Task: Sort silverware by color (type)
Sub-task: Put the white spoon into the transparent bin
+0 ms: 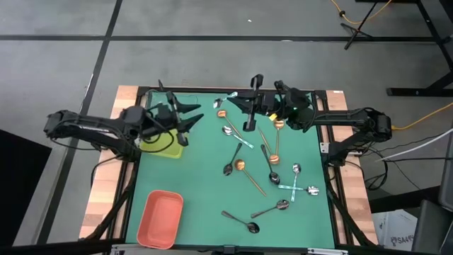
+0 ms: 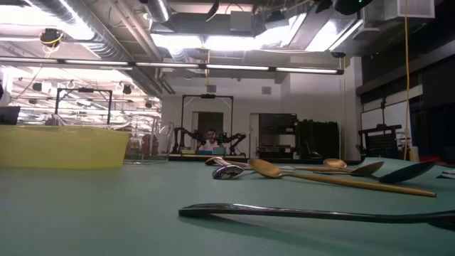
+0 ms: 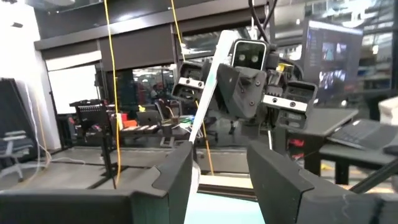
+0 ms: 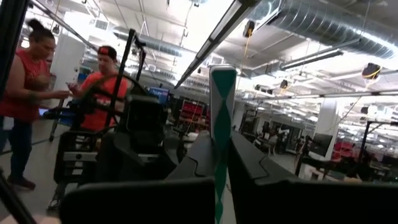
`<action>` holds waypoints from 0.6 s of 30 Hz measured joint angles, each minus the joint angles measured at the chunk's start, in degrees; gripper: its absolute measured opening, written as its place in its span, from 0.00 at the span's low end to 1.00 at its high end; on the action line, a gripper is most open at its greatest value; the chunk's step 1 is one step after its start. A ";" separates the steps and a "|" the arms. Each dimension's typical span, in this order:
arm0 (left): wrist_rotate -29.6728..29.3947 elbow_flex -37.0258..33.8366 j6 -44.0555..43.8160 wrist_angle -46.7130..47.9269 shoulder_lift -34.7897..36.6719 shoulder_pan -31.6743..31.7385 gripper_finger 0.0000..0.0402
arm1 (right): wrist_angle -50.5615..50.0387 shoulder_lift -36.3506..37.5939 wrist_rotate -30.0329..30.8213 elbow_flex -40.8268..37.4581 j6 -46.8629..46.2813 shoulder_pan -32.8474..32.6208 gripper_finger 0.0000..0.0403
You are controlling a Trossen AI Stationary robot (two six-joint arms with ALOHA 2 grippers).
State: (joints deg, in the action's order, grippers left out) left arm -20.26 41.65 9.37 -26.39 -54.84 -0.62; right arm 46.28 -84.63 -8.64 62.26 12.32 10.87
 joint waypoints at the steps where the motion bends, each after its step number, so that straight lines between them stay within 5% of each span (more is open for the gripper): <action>1: 0.02 0.72 0.57 -0.03 -1.05 0.21 0.37 | -0.45 0.00 0.00 0.00 -0.02 0.00 0.01; 18: 4.10 5.92 3.35 -0.28 -12.47 6.31 0.37 | -9.64 0.01 0.00 0.00 -0.04 0.00 0.01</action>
State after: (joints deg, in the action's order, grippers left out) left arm -16.16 47.57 12.72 -26.67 -67.30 5.69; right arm 36.64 -84.62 -8.64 62.26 12.27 10.87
